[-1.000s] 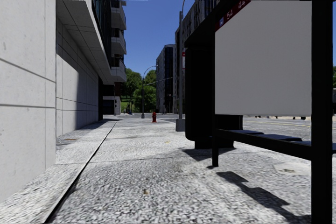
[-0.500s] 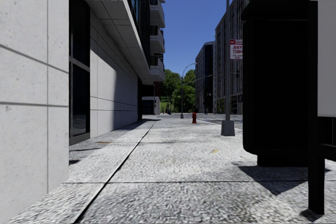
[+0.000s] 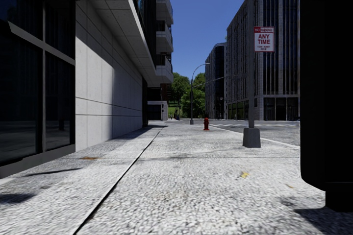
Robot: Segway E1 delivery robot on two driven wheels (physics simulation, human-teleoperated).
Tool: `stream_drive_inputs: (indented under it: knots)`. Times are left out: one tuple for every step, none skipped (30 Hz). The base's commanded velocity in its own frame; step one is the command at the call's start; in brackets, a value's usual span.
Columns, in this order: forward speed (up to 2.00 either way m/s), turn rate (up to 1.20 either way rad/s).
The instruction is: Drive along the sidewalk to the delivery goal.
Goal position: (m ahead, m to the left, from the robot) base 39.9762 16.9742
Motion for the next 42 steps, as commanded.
stream_drive_inputs:
  knots:
    - [2.0,0.0]
    - [2.0,0.0]
    - [2.0,0.0]
    - [2.0,0.0]
    - [2.0,0.0]
    - [2.0,0.0]
    - [2.0,0.0]
    - [2.0,0.0]
    - [2.0,0.0]
    - [2.0,0.0]
    - [2.0,0.0]
    - [2.0,0.0]
    - [2.0,0.0]
    - [2.0,0.0]
    - [2.0,0.0]
    - [2.0,0.0]
    - [2.0,0.0]
    - [2.0,0.0]
    - [2.0,0.0]
    - [2.0,0.0]
    - [2.0,0.0]
    - [2.0,0.0]
    - [2.0,0.0]
    - [2.0,0.0]
    - [2.0,0.0]
    - [2.0,0.0]
    - [2.0,0.0]
    - [2.0,0.0]
    - [2.0,0.0]
    - [2.0,0.0]
    - [2.0,0.0]
    - [2.0,0.0]
    - [2.0,0.0]
    - [2.0,0.0]
    - [2.0,0.0]
    - [2.0,0.0]
    - [2.0,0.0]
    - [2.0,0.0]
    - [2.0,0.0]
    - [2.0,0.0]
    - [2.0,0.0]
    - [2.0,0.0]
